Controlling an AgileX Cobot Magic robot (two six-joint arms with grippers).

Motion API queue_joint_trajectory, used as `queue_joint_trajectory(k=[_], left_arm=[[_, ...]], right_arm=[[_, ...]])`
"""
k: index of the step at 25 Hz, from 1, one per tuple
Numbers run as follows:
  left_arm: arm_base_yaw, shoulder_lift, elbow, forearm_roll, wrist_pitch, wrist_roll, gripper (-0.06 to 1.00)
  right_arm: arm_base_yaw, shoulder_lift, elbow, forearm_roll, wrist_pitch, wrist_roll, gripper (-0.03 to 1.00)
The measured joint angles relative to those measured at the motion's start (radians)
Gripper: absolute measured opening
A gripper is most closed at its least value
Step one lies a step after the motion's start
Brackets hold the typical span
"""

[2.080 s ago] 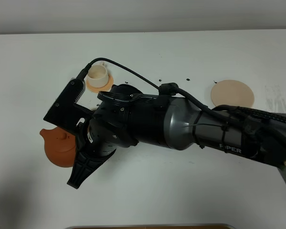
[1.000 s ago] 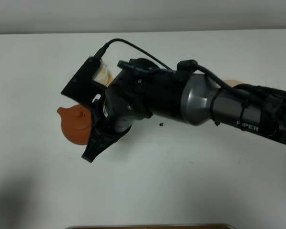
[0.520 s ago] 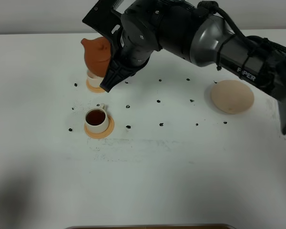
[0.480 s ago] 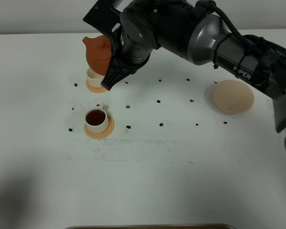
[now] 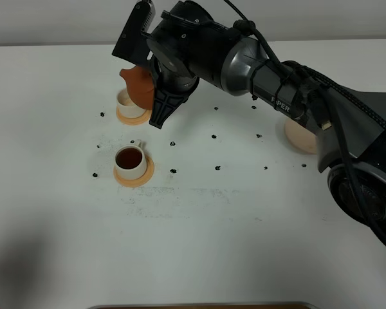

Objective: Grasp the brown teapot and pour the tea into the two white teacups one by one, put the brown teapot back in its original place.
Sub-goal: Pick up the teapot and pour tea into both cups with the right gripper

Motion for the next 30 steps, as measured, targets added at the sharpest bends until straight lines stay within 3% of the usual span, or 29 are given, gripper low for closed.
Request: queue_joint_trajectory(k=[15, 30], left_arm=[[0.000, 0.000, 0.000, 0.001, 0.000, 0.000, 0.46], [0.000, 0.000, 0.000, 0.001, 0.000, -0.001, 0.46]], right_arm=[[-0.023, 0.005, 0.061, -0.128, -0.097, -0.072, 0.12], [-0.030, 0.056, 0.063, -0.195, -0.131, -0.133, 0.12]])
